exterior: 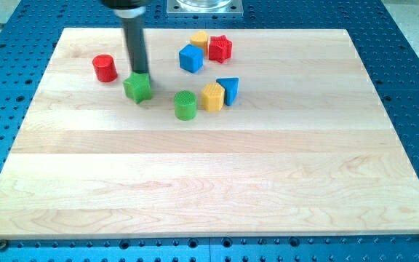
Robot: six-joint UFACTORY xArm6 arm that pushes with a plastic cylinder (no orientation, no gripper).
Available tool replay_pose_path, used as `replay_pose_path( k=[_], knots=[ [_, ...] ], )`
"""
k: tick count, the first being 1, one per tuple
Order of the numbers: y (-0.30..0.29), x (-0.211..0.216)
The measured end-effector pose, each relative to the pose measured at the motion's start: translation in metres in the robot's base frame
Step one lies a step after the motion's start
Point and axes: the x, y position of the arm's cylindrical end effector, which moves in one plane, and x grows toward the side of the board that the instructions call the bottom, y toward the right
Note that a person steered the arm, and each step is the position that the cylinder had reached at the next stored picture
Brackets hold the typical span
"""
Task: Keep red circle and green star in a horizontal line
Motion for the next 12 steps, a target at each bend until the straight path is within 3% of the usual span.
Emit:
replay_pose_path(
  k=[1,2,3,4,5,6,7,8,10,11,12],
  knots=[
    [-0.051,0.008],
    [-0.109,0.062],
    [-0.118,0.017],
    [-0.045,-0.011],
    [-0.043,-0.003],
    [-0.098,-0.017],
    [-0.018,-0.043],
    [0.004,-0.03],
    [-0.14,0.018],
    [-0.159,0.025],
    [-0.138,0.018]
  ],
)
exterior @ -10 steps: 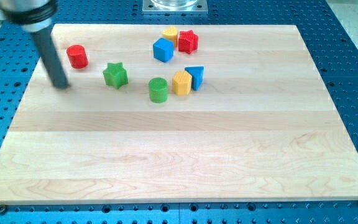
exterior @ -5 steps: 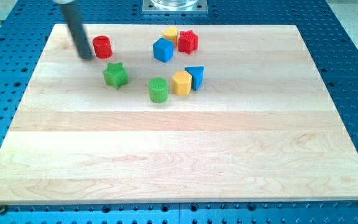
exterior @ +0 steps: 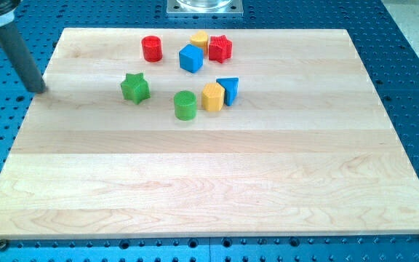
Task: Keep red circle and green star in a horizontal line
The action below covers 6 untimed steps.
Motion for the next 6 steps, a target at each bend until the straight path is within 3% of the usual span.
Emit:
replay_pose_path(
  k=[3,4,5,6],
  knots=[
    [0.183,-0.092],
    [0.204,-0.079],
    [0.179,-0.038],
    [0.223,-0.001]
  ],
)
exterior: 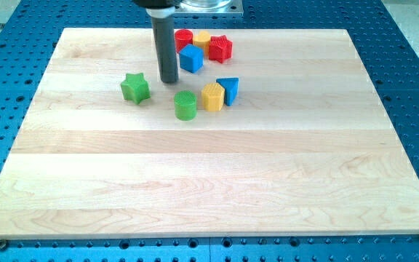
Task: Keep red circle and green star in a horizontal line
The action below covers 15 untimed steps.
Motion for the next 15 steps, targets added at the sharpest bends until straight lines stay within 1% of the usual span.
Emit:
replay_pose_path(
  k=[1,2,3,5,6,7,8,9,10,11,12,13,14,15],
  knots=[
    [-0.06,0.038],
    [-0.074,0.06],
    [-0.071,0.017],
    [-0.1,0.066],
    [-0.105,-0.032],
    [-0.104,-0.062],
    [-0.103,0.005],
    [-0.121,-0.021],
    [-0.121,-0.065],
    [-0.121,-0.021],
    [-0.155,-0.041],
    [-0.156,-0.054],
    [-0.121,-0.042],
    [-0.101,-0.078]
  ],
)
